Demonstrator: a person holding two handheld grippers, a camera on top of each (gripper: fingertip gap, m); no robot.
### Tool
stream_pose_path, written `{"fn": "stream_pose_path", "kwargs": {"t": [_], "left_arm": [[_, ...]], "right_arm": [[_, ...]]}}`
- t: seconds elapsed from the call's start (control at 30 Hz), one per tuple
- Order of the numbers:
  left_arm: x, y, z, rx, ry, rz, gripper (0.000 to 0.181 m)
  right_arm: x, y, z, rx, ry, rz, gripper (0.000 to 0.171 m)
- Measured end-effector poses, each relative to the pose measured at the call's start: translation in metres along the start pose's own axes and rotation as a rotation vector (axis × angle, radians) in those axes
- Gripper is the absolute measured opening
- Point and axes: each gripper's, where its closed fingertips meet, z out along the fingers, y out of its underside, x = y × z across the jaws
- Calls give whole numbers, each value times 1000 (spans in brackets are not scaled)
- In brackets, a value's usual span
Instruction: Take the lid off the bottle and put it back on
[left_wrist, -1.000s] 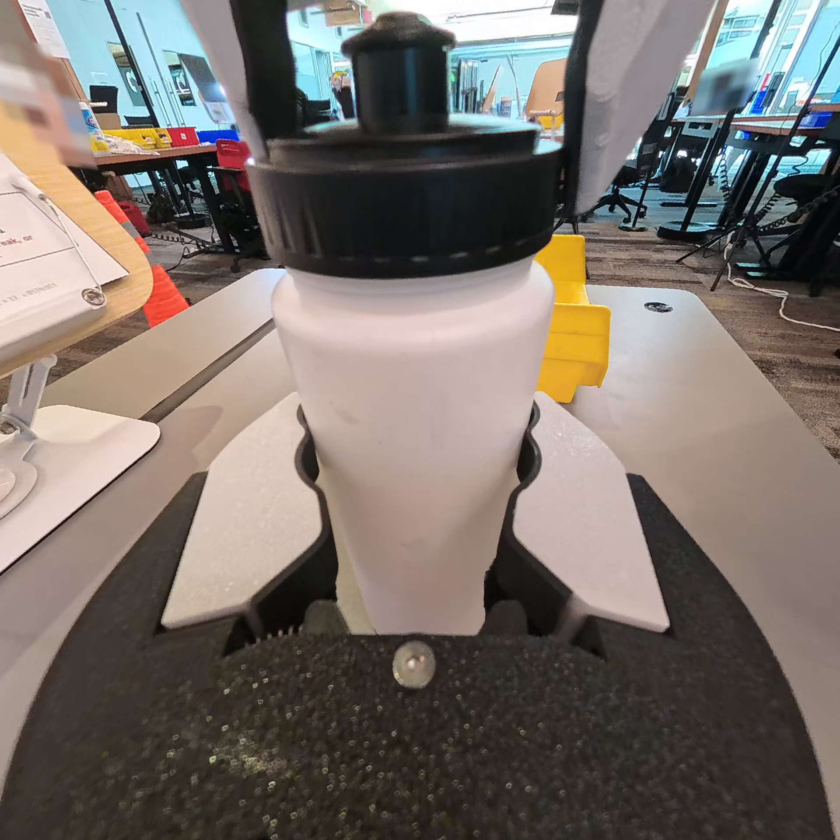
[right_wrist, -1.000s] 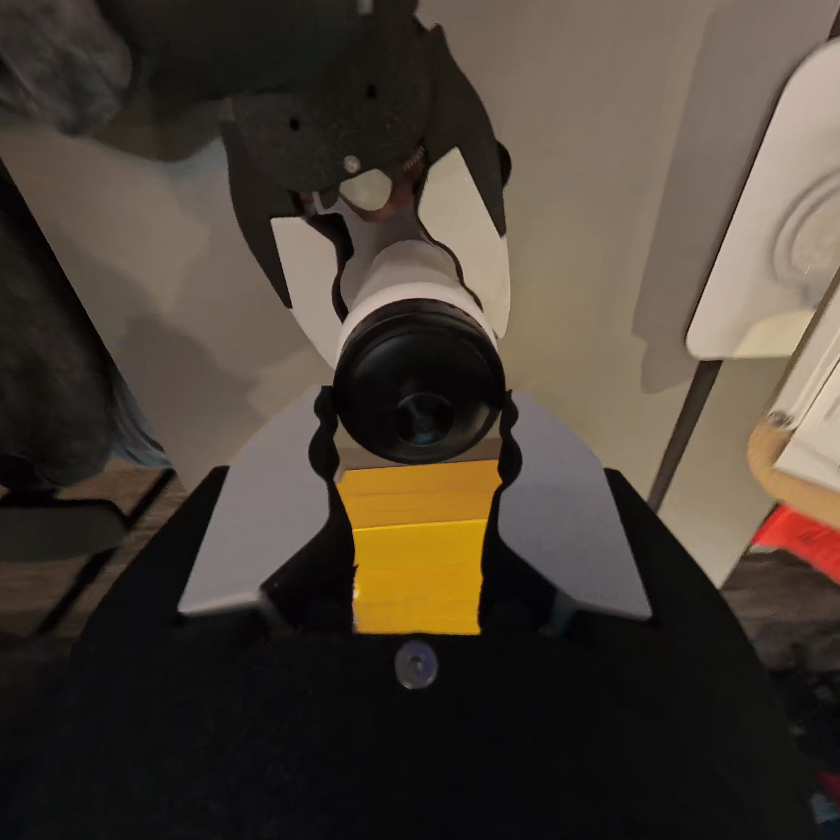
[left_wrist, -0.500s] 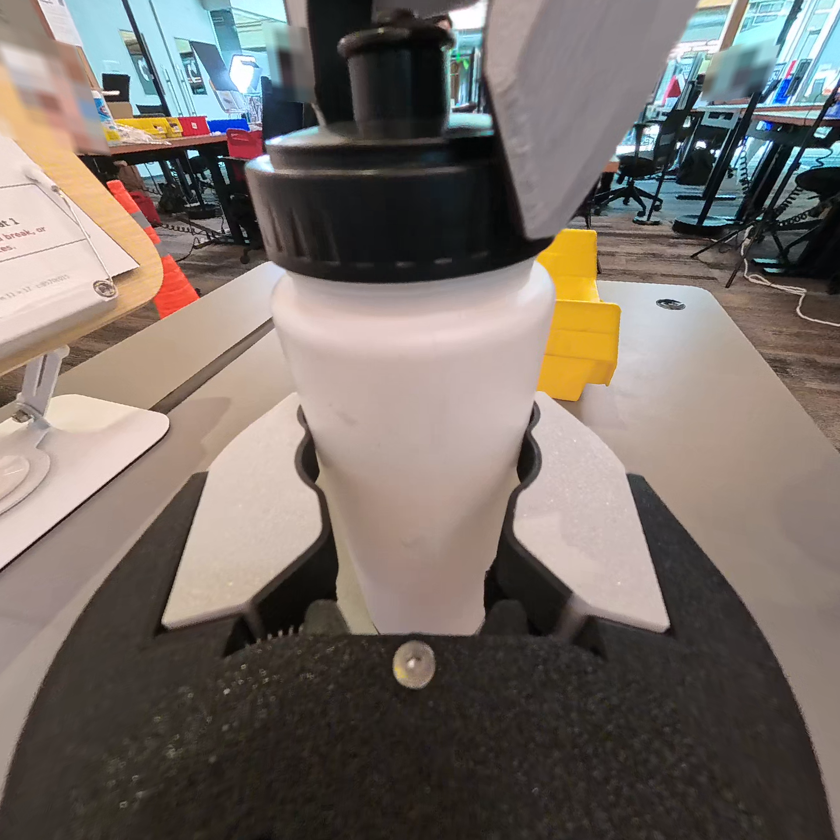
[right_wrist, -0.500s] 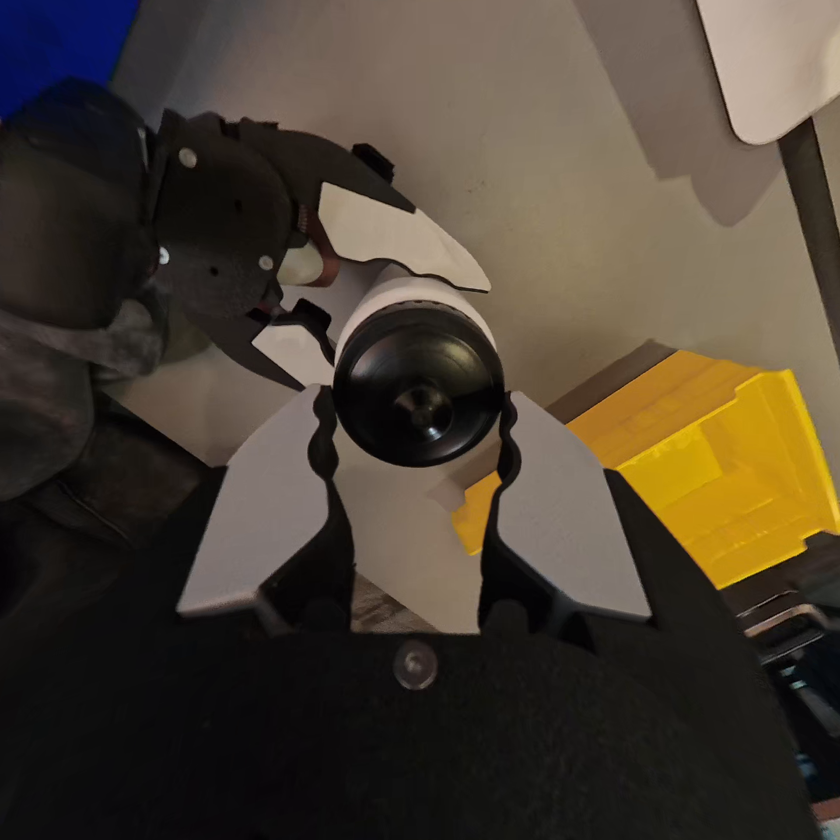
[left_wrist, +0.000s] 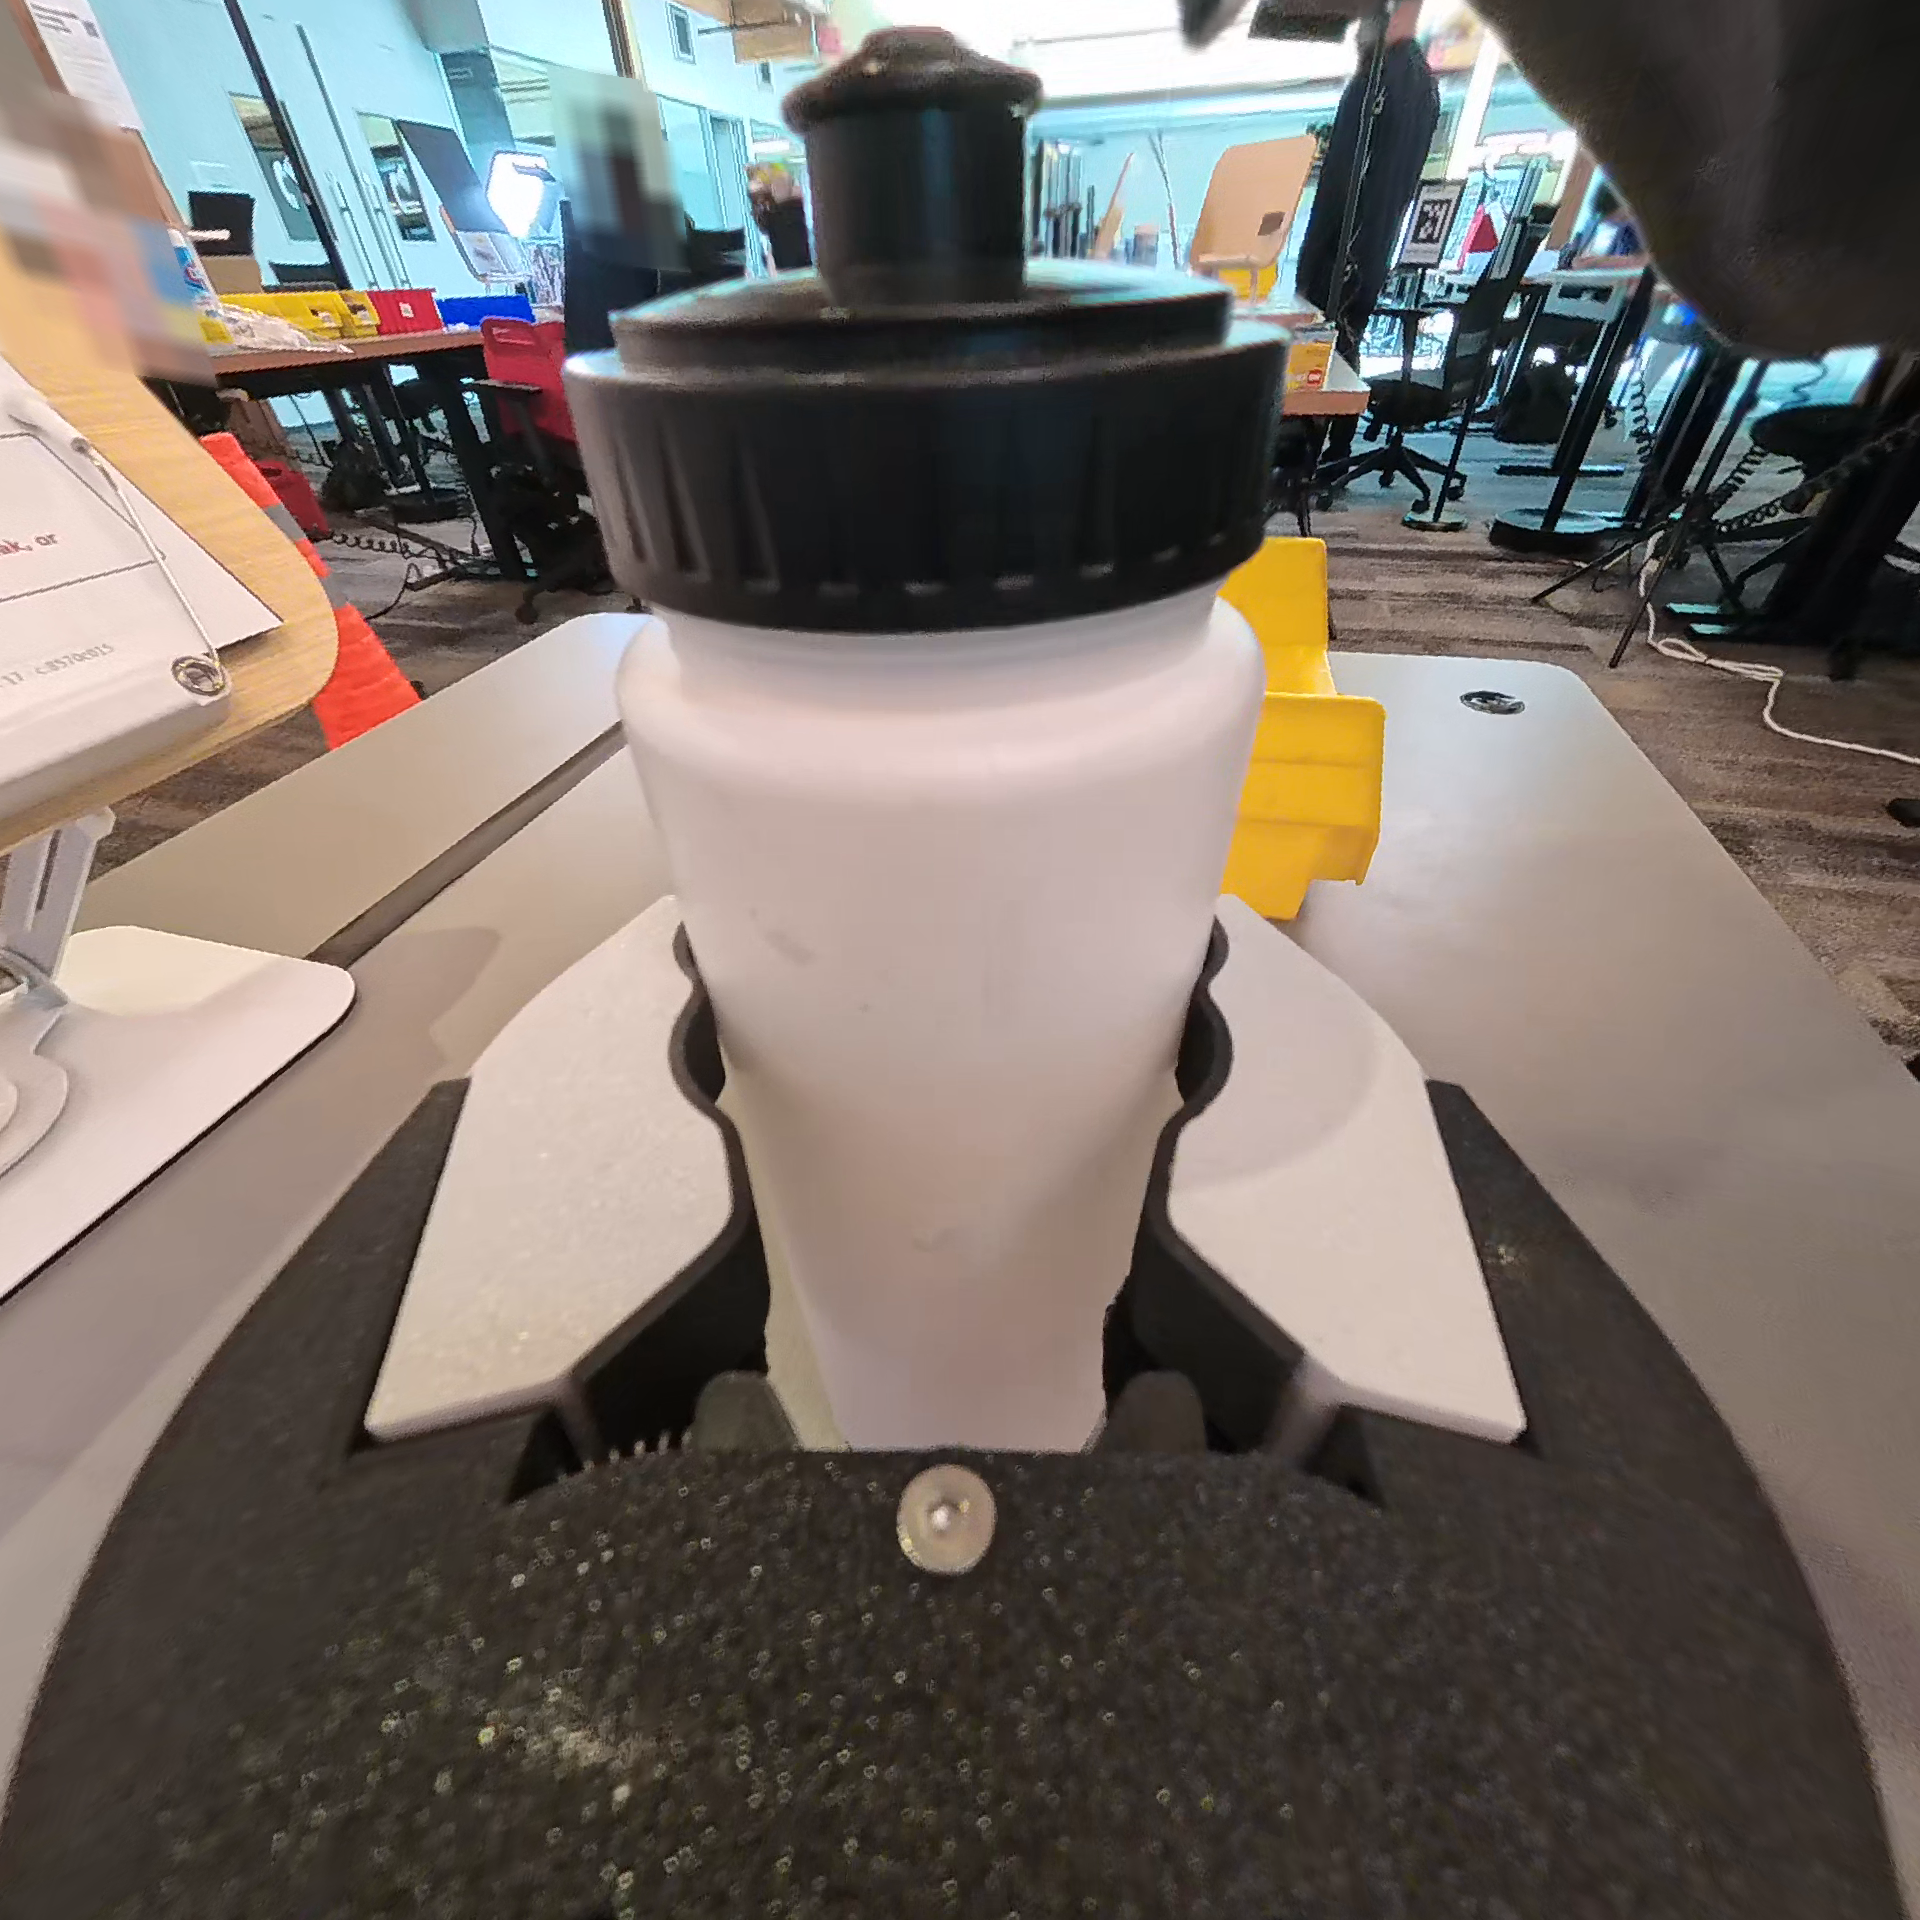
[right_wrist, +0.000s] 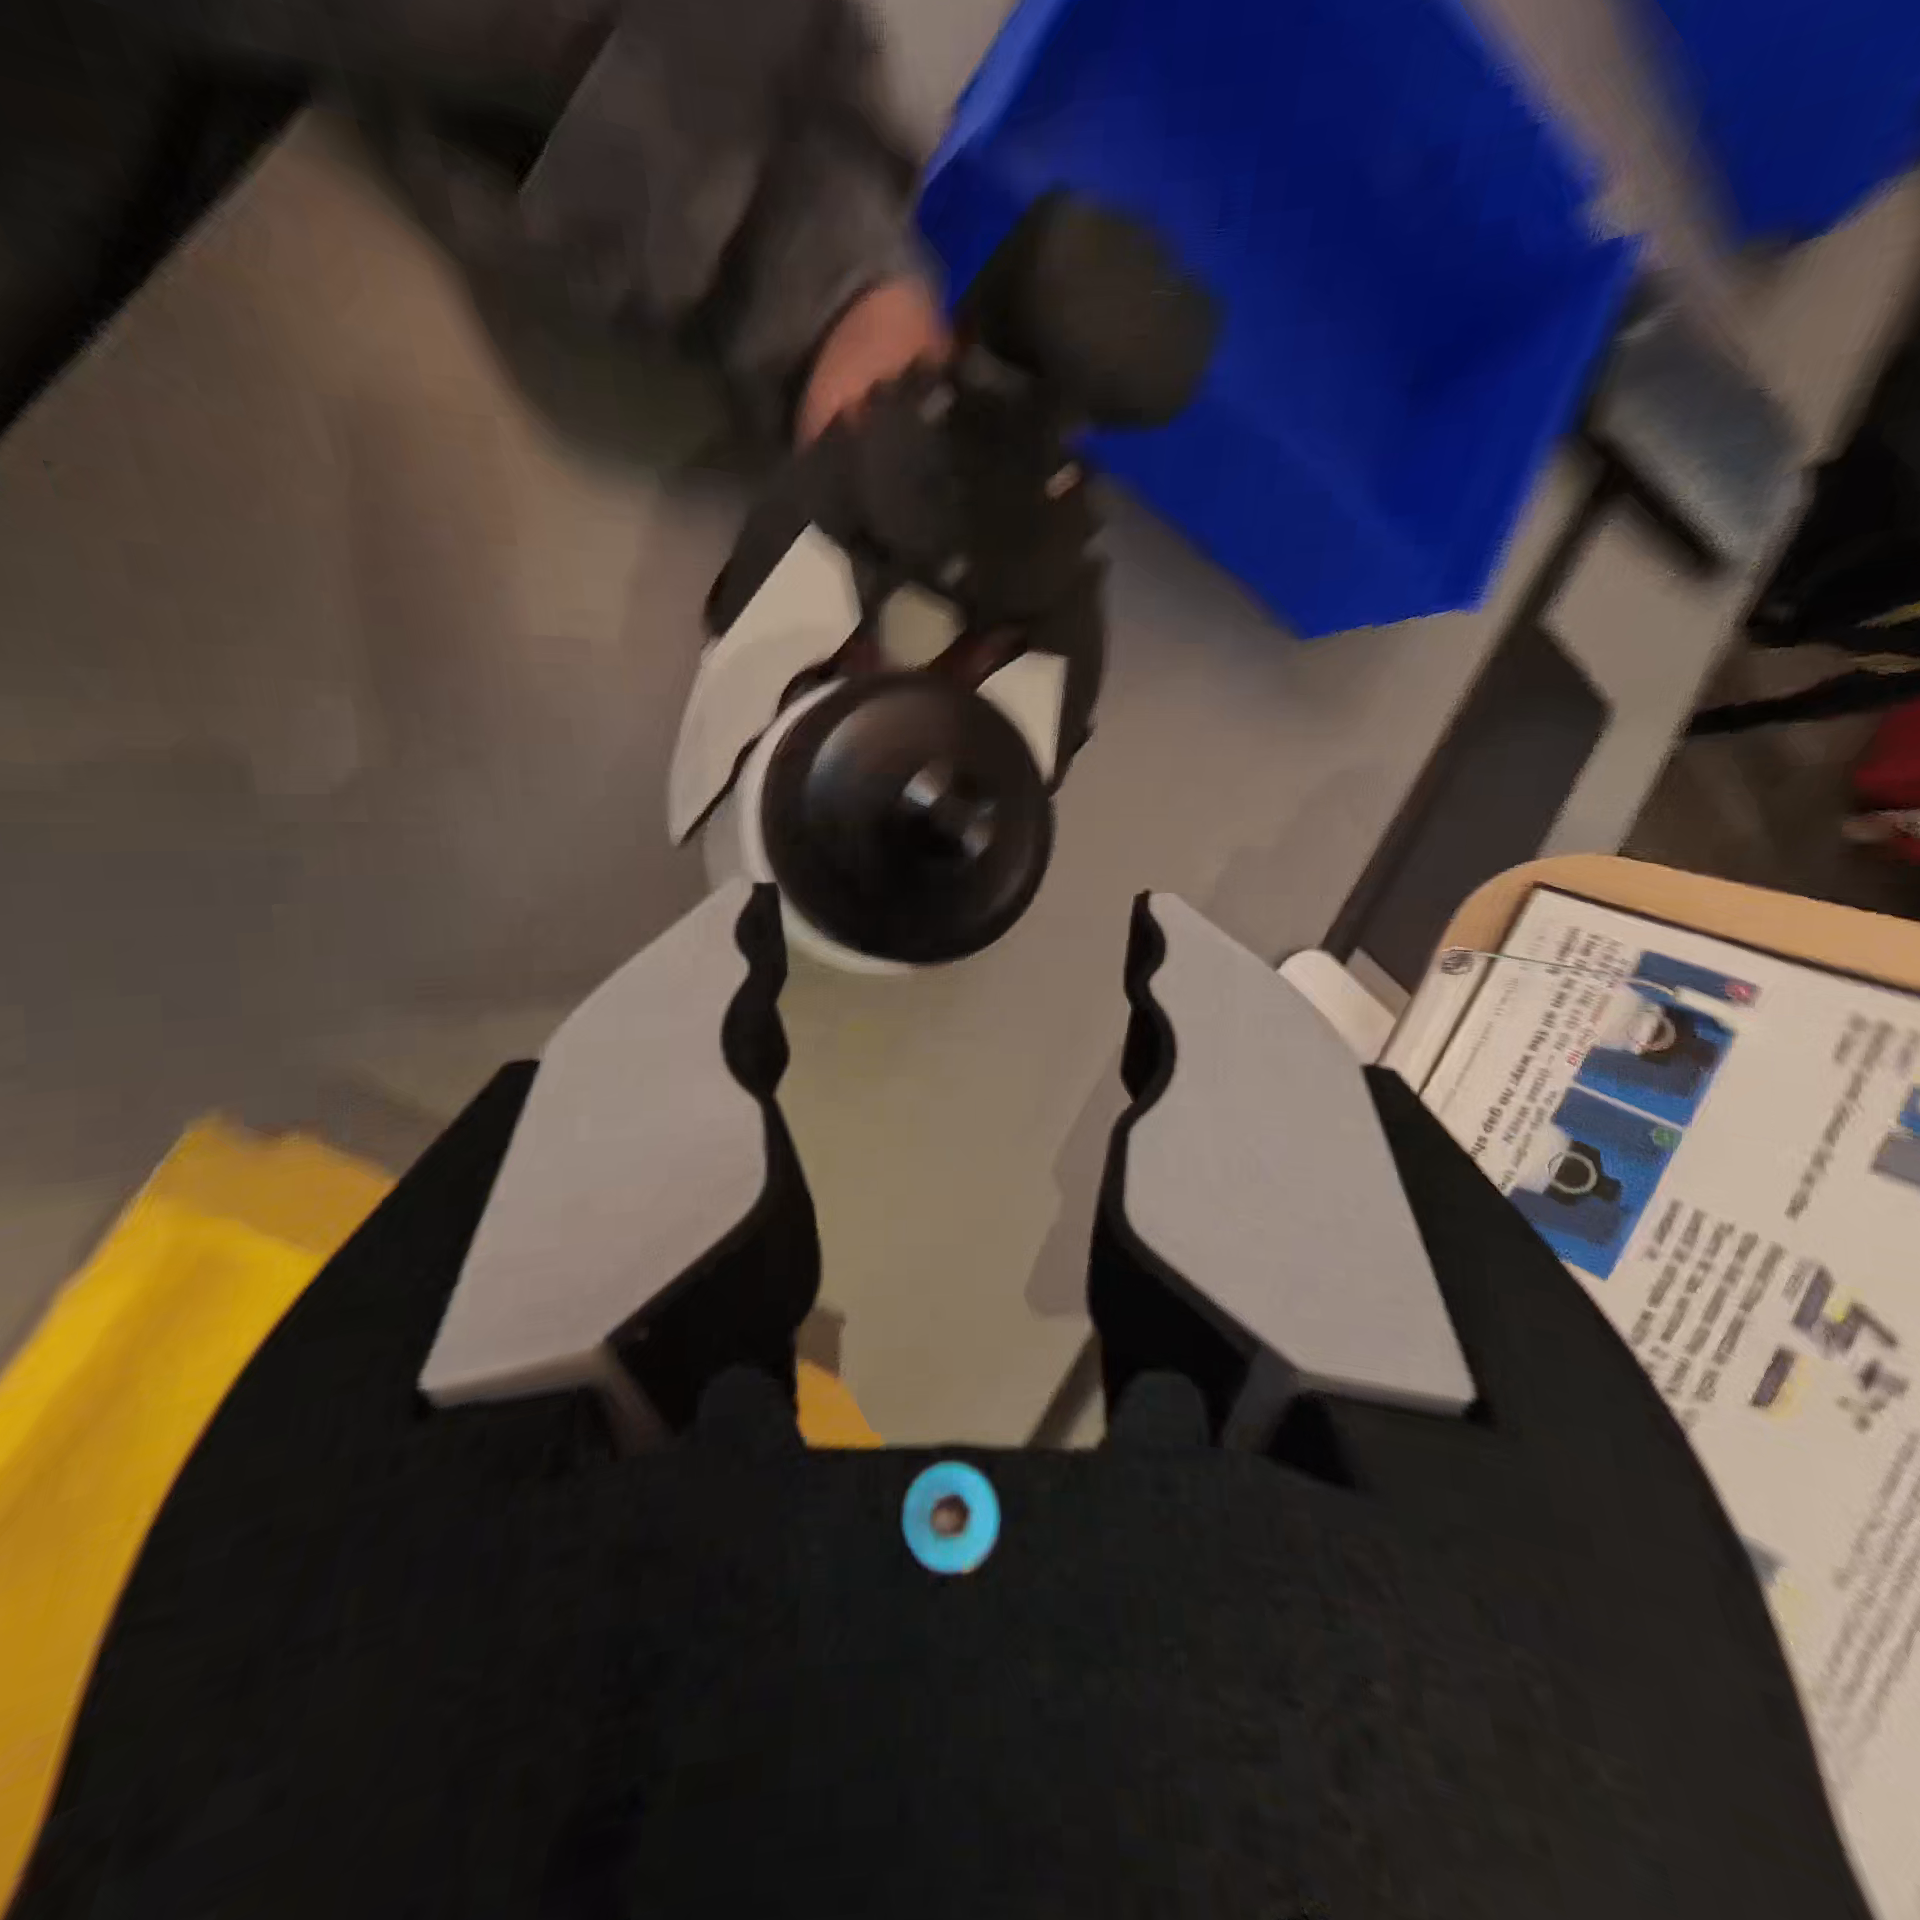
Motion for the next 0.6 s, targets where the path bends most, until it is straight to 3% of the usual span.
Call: {"fn": "stream_pose_path", "kwargs": {"t": [0.23,0.6], "left_arm": [[3,1,0,-16,12,7,86],[6,1,1,-23,21,8,87]], "right_arm": [[-6,10,13,-250,-251,-411,69],[-13,16,48,-246,-403,-508,70]]}}
